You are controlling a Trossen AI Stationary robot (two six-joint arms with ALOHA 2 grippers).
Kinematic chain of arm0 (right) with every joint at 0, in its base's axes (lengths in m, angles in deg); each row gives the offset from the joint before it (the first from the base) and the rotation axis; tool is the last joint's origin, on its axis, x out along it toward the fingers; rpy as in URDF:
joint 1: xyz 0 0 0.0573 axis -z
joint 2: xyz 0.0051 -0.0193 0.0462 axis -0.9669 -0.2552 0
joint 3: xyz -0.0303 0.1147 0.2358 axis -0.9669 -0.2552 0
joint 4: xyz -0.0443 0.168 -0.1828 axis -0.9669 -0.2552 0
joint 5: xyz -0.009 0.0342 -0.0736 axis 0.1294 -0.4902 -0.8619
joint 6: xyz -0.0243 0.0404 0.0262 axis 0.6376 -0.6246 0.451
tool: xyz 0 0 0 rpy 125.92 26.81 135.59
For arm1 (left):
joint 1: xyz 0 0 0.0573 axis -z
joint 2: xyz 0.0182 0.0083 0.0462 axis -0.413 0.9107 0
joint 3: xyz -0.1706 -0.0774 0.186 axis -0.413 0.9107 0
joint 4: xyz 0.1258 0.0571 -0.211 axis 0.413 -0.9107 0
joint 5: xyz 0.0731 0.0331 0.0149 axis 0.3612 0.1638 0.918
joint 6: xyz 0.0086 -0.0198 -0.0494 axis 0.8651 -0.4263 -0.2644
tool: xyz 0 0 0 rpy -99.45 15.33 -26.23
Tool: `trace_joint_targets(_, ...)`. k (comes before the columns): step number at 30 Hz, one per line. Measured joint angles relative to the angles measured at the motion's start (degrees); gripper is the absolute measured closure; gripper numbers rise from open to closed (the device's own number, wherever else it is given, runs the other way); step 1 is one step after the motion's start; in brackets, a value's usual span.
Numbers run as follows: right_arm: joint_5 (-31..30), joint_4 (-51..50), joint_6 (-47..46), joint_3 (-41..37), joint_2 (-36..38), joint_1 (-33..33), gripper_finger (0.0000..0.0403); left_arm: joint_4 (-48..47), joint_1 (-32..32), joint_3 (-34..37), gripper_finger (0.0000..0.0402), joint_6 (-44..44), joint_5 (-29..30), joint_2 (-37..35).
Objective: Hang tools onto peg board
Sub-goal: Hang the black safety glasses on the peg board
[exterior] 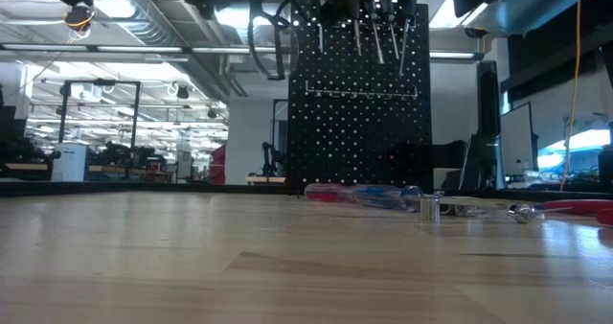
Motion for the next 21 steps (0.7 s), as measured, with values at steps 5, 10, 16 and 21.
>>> trace_joint_targets(5,0.0,0.0,-0.1,0.0,0.0,0.0,0.0396,4.7,-0.6,0.0,0.0295,-0.5,-2.0,4.5)
trace_joint_targets(10,0.0,-0.1,-0.1,0.0,0.0,0.0,0.0394,4.8,0.3,-1.9,0.0295,-0.4,-5.4,9.3)
trace_joint_targets(16,0.1,-0.4,-0.1,0.0,0.0,0.0,0.0396,3.9,2.0,-2.9,0.0295,1.6,-5.7,10.3)
trace_joint_targets(21,-1.0,-1.2,0.0,0.0,0.0,0.0,0.0394,0.8,3.0,-2.9,0.0295,1.4,-5.8,9.6)
